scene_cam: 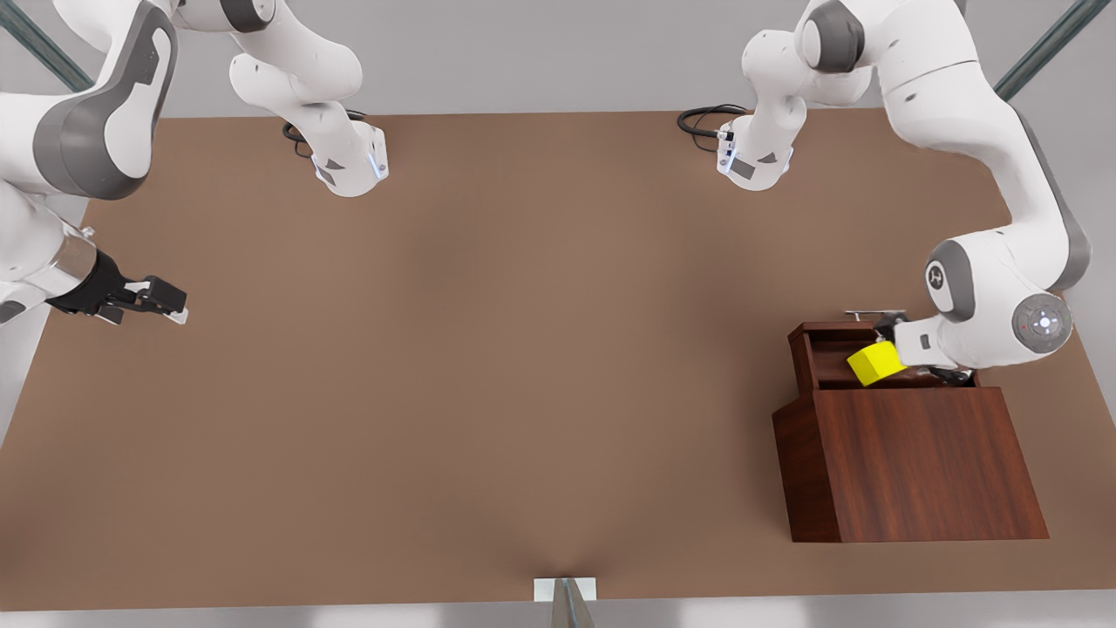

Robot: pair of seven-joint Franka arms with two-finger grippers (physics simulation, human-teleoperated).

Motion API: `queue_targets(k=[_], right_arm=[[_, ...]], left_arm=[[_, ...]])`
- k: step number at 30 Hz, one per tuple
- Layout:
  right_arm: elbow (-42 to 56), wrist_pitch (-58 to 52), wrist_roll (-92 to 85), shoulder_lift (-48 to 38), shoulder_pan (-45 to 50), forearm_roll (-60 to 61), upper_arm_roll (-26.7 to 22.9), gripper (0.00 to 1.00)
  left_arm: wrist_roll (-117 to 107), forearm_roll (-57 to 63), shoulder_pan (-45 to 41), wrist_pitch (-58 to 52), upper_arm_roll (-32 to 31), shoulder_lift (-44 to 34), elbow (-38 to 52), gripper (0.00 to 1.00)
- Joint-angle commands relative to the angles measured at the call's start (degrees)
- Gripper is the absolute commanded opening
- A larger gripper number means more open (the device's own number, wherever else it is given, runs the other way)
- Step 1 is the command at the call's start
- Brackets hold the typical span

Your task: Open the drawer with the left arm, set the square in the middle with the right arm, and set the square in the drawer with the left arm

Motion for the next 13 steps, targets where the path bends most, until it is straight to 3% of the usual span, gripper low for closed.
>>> queue_targets(k=[1,4,6,7,13], right_arm=[[0.0,0.0,0.0,0.0,0.0,0.0,0.0,1.0],[0.0,0.0,0.0,0.0,0.0,0.0,0.0,1.0],[0.0,0.0,0.0,0.0,0.0,0.0,0.0,1.0],[0.0,0.0,0.0,0.0,0.0,0.0,0.0,1.0],[0.0,0.0,0.0,0.1,0.0,0.0,0.0,1.0]], left_arm=[[-2.3,-1.9,-0.1,0.0,-0.1,-0.3,0.1,1.0],[-34.1,-1.2,0.5,-0.7,-7.6,-2.1,5.1,1.0],[-52.5,7.0,14.2,0.6,-28.7,-5.9,6.9,1.0],[-55.4,7.5,19.0,1.3,-35.6,-7.9,6.8,1.0],[-55.0,7.7,20.9,1.4,-39.5,-12.5,5.1,1.0]])
